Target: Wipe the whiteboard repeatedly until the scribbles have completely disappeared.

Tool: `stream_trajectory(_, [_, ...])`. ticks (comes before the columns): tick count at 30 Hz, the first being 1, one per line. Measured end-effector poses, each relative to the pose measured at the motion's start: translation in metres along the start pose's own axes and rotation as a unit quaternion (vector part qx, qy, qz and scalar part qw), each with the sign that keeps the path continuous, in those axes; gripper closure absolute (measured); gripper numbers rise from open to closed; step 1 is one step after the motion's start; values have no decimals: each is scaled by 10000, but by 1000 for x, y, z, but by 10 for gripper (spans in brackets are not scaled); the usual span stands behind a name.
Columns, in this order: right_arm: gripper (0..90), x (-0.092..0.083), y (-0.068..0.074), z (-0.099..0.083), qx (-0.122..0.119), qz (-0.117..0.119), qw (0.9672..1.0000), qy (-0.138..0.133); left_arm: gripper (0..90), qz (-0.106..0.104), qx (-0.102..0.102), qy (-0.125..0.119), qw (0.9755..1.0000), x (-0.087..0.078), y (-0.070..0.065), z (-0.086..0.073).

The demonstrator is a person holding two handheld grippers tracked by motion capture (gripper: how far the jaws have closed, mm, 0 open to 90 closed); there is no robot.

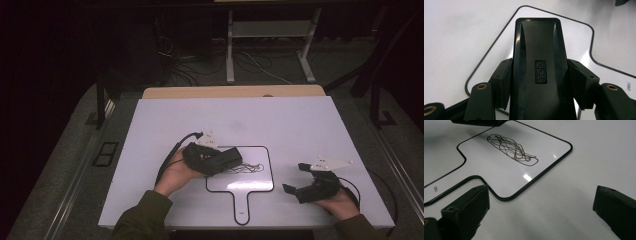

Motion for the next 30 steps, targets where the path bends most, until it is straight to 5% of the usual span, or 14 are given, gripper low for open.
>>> stream_trajectory(16, [0, 0, -1, 0, 19, 4, 10000, -3, 390, -113, 57, 407, 9991, 38, 12, 3])
stream_trajectory(30, [0, -1, -1, 0, 23, 0, 10000, -19, 390, -170, 132, 717, 9972, 48, 15, -2])
Point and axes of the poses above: each handheld gripper's, and its own axes: x roughly forward along the jaws, z roughly out of its top, y roughly to its left, the point moved 3 cm from there along x, roughly forward along the jaws, and after that the axes turned 8 degrees about -y, right-handed, at the moved point
